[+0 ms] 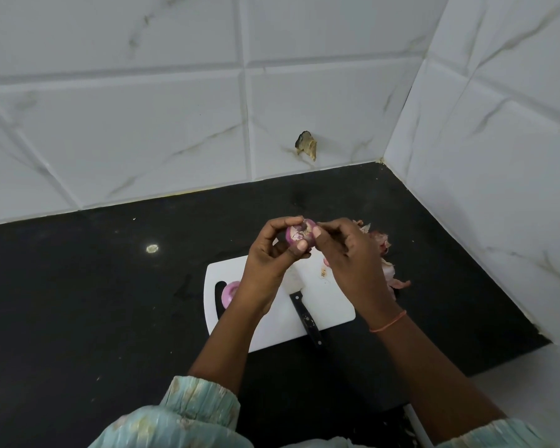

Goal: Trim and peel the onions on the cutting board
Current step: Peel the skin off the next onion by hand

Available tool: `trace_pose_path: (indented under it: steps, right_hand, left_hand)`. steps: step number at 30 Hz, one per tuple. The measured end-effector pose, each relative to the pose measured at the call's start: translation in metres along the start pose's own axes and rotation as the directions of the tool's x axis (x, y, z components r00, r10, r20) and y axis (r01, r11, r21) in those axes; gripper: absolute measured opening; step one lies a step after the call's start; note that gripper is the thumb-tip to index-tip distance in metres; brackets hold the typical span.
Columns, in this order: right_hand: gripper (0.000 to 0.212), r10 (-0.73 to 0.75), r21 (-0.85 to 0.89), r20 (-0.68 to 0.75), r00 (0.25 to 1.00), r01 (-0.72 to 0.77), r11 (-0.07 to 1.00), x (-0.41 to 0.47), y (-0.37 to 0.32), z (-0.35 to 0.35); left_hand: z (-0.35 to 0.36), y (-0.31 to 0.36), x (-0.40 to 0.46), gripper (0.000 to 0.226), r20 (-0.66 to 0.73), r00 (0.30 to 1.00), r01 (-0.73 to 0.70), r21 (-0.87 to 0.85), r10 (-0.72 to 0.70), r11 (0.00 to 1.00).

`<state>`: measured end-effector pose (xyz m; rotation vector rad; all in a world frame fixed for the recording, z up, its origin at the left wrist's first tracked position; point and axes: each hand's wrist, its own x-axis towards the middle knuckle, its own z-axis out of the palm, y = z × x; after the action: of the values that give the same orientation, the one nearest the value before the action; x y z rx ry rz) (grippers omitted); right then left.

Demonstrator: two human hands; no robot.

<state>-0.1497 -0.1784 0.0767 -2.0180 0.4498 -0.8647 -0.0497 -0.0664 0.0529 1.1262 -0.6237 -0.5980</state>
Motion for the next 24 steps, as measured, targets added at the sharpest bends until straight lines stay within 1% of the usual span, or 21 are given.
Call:
trace_pose_path:
  steps: [2, 5, 7, 10, 13, 15, 18, 21, 24]
  right_hand:
    - [0.017, 0.032, 0.024, 0.012, 0.999, -0.032, 0.999, 0.0, -0.001, 0.001]
    - [0.017, 0.021, 0.002, 0.02, 1.0, -0.021, 1.0, -0.001, 0.001, 0.001]
    - [0.014, 0.009, 0.007, 0.018, 1.0, -0.009, 1.0, -0.001, 0.001, 0.0]
    - [0.004, 0.009, 0.017, -0.013, 1.0, -0.009, 1.0, -0.002, -0.002, -0.001]
    - [0.004, 0.076, 0.059, -0.06, 0.995, -0.072, 0.996, 0.0, -0.001, 0.003]
    - [0.007, 0.084, 0.011, -0.065, 0.994, -0.083, 0.996, 0.002, 0.002, 0.006]
    - [0.011, 0.021, -0.119, -0.023, 1.0, -0.024, 0.993, 0.004, 0.007, 0.008]
    - [0.01, 0.001, -0.143, -0.013, 1.0, -0.003, 0.99, 0.005, 0.008, 0.007]
    - [0.008, 0.034, -0.138, 0.0, 0.999, -0.033, 0.99, 0.004, 0.013, 0.006]
  left_hand:
    - [0.001, 0.002, 0.002, 0.044, -0.018, 1.0, 0.0, 0.044, 0.001, 0.999]
    - [0.001, 0.004, 0.002, 0.048, -0.024, 1.0, 0.019, 0.052, -0.018, 0.998]
    - [-0.001, 0.005, 0.002, 0.047, -0.014, 1.0, 0.018, 0.04, -0.018, 0.999]
    - [-0.002, 0.005, 0.002, 0.047, -0.003, 0.999, 0.041, -0.017, -0.041, 0.999]
    - [-0.001, 0.003, 0.002, 0.05, -0.005, 0.998, 0.067, -0.045, -0.068, 0.997]
    - [0.0, 0.002, 0.002, 0.051, -0.019, 0.996, 0.09, -0.049, -0.091, 0.995]
    - [0.003, 0.003, 0.001, 0.052, -0.037, 0.989, 0.14, -0.105, -0.145, 0.985]
    - [0.004, 0.004, 0.001, 0.048, -0.035, 0.977, 0.2, -0.203, -0.211, 0.958]
    - [0.004, 0.003, 0.003, 0.041, -0.017, 0.956, 0.278, -0.258, -0.292, 0.925]
